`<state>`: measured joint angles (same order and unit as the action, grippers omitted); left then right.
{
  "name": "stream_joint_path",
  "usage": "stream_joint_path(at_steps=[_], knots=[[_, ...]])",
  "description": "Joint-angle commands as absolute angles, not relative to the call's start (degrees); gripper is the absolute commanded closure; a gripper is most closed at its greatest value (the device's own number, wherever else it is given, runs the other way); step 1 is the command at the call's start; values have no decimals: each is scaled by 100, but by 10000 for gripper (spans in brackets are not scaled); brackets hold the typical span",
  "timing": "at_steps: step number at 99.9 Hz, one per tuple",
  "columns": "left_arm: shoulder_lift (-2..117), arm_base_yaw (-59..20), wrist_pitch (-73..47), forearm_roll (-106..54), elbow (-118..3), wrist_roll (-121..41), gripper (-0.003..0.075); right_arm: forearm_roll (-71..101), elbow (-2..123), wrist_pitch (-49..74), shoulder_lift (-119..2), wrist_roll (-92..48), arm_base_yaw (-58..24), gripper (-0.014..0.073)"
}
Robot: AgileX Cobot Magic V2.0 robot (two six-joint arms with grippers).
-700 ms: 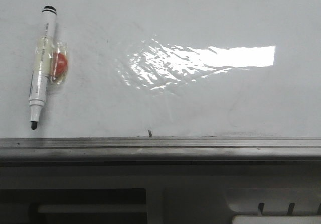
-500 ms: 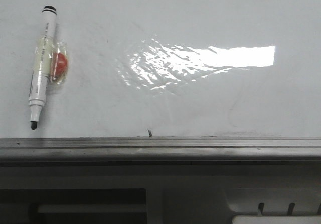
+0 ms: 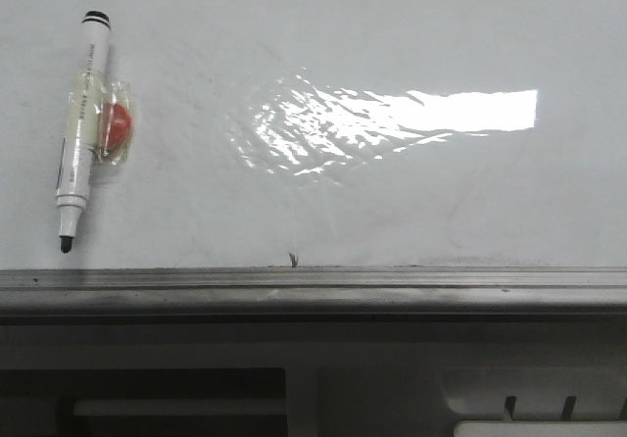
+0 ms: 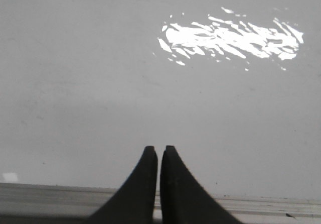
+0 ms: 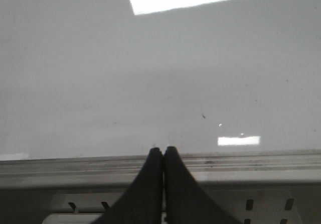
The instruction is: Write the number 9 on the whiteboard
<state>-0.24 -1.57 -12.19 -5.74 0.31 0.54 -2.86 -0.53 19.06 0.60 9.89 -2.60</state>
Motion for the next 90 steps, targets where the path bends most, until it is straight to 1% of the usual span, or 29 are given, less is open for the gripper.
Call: stream_joint_path(at_steps=[1,22,54,63,90], knots=[[-177,-121,-577,-631,268,109,740,-281,-209,1798,151,942,-239,663],[-177,-121,-214,-631,268,109,740,-320,-209,1735,151,942,-239,663],[-177,-121,0,-631,258,109,740,-328,-209,1475,151,942,-239,663],[-177,-121,0,-631,258,109,740,-328,-209,1231,151,942,-239,663],[-177,-121,599,-631,258,109,740,-364,-209,256,151,942,-239,663]])
